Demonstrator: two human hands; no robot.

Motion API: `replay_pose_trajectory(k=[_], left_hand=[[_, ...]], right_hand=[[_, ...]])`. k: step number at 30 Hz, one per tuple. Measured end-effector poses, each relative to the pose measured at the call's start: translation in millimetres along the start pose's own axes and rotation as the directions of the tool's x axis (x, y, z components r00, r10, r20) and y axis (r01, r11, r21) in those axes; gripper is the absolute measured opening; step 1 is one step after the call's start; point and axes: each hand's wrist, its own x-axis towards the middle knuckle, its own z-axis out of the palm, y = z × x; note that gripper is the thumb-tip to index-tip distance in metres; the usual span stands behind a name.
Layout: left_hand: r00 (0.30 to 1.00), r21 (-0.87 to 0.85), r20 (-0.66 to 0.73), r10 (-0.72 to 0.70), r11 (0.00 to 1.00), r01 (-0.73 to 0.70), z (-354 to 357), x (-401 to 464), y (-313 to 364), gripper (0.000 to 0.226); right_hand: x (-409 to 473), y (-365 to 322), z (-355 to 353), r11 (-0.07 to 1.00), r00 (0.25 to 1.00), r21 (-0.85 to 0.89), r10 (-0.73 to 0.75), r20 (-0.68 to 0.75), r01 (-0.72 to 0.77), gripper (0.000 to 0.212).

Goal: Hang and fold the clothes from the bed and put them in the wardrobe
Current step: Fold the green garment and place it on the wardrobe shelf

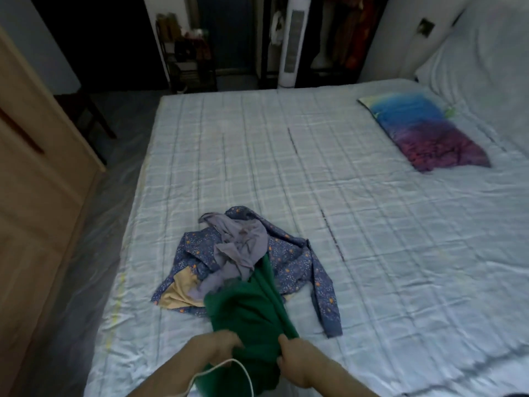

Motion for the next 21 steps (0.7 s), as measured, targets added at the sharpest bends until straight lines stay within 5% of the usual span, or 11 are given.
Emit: replay_pose_trajectory(k=[5, 12, 21], left_hand=[[0.963, 0.132, -0.267, 0.045, 0.991, -0.01, -44, 1, 78, 0.049], [0.865, 0.341, -0.427, 0.264, 0.933, -0.117, -102, 17, 241, 0.016], [0.771, 0.579, -0.335, 0.542, 0.764, -0.285, -145, 22, 494, 0.028]], right_hand=[[-51, 67, -21, 0.997, 0.985, 0.06, 0.063, -0.162, -0.054, 0.034], [-144, 201, -66, 0.976, 0.901, 0.179, 0.186, -0.391, -0.124, 0.019], [-303, 375, -109, 0.953, 0.612, 0.26, 0.3, -0.732, -0.156, 0.016]])
